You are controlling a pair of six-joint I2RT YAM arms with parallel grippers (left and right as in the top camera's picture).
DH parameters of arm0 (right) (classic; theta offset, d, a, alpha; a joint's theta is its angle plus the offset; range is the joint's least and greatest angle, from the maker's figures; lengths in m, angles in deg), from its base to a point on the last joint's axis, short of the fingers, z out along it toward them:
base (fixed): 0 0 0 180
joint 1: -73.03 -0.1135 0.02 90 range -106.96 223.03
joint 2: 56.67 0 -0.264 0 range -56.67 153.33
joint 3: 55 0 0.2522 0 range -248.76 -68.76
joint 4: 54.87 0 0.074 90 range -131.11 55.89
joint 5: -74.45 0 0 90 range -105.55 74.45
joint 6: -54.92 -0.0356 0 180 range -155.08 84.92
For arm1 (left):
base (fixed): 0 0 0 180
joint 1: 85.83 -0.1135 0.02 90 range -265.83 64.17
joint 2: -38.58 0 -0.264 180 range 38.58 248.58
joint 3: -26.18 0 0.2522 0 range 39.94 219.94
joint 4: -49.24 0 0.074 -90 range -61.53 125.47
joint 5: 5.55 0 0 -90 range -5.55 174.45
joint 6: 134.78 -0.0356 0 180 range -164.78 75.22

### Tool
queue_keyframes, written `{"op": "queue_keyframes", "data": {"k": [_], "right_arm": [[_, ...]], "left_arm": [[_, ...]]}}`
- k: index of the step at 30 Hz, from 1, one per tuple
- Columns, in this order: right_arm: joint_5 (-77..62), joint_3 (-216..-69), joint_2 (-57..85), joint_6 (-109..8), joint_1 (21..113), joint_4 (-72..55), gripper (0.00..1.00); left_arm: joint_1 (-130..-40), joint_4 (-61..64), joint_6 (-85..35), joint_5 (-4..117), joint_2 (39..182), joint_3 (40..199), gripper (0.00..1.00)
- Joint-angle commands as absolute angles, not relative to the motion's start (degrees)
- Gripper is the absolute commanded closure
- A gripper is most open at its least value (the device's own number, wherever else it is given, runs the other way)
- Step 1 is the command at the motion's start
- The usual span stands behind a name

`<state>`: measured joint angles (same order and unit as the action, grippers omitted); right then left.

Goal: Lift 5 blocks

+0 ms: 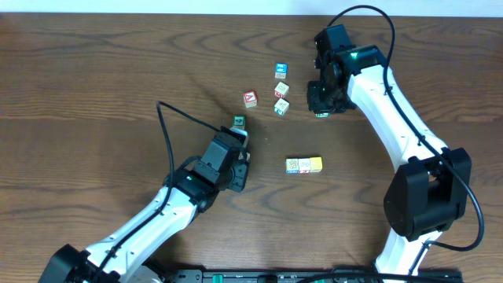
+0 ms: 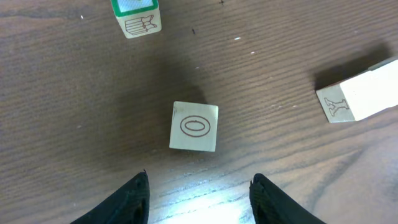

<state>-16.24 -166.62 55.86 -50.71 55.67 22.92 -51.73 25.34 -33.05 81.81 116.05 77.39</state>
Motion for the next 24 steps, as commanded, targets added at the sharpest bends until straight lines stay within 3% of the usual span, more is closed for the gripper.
{"op": "queue_keyframes", "data": {"k": [1,9,20,24], "right_arm": [[-16.6,-166.9,55.9,-49.1,56.4,23.5,0.99],[-16.6,-166.9,55.9,-48.1,58.7,26.8,0.99],[-16.6,-166.3,55.9,-48.0,62.0,32.9,0.99],[-16.6,-164.5,55.9,-47.6,62.0,33.5,0.99]], "left_arm": [[-51.4,26.2,-33.8,85.0,119.0,78.6,0.46],[-51.3,28.2,-33.8,84.9,129.3,82.4,0.46],[-51.4,28.3,-33.8,84.9,130.2,84.6,0.47],[-51.4,28.3,-33.8,84.9,130.2,84.6,0.67]]}}
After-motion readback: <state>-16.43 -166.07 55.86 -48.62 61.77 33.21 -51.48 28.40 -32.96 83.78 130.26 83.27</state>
